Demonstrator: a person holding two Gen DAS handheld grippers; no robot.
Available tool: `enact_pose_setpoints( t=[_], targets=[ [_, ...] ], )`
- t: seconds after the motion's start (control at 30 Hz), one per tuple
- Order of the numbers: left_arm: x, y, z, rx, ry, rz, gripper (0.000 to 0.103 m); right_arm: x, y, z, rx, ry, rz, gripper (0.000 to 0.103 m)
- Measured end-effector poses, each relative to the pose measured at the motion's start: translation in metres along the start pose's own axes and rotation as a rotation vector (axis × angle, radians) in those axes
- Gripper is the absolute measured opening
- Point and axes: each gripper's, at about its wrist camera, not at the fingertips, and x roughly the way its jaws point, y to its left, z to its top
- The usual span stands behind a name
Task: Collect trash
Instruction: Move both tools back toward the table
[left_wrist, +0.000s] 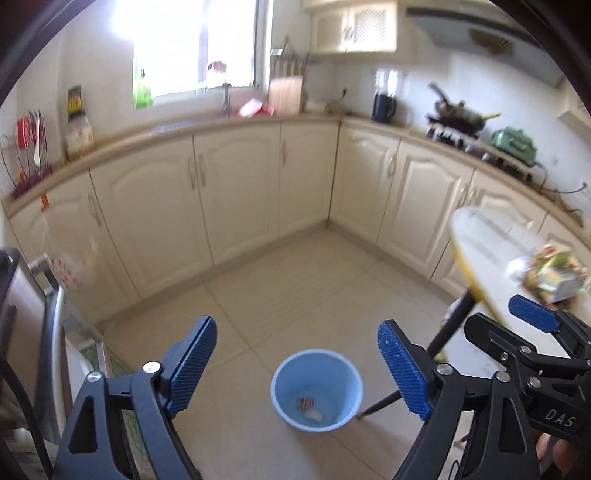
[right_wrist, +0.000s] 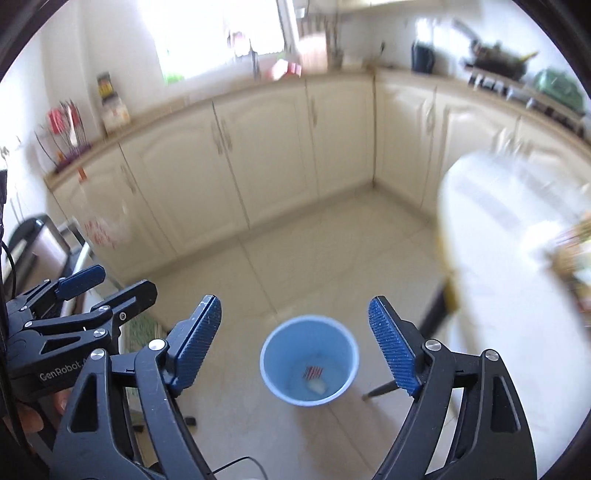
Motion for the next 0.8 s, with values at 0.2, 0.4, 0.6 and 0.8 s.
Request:
enact_pose_setpoints(
  t=[0.2,0.4,0.6,0.8],
  targets=[
    [-0.111,-0.083,-0.036,0.044,-0.204,-0.059,0.101,-0.134,-0.010,0.003,0.015,-0.202,-0.068,0.101],
    [-0.183,-0.123,-0.089,0.096,-0.317,-0.090,0.102,-0.248,-0.023,-0.005,0.046,-0.363,-0.147,0.103],
    [-0.259,-0.154,-0.132,0.136,-0.442,-0.119,0.102,-0.331,-0.029,-0.007,0.059,-0.458,-0.233,0.103],
    [-0.279,-0.174,-0.181,0.142,-0.538,-0.139,0.102,-0.397,-0.034,-0.019,0.064,-0.539,-0.290,0.103]
  ],
)
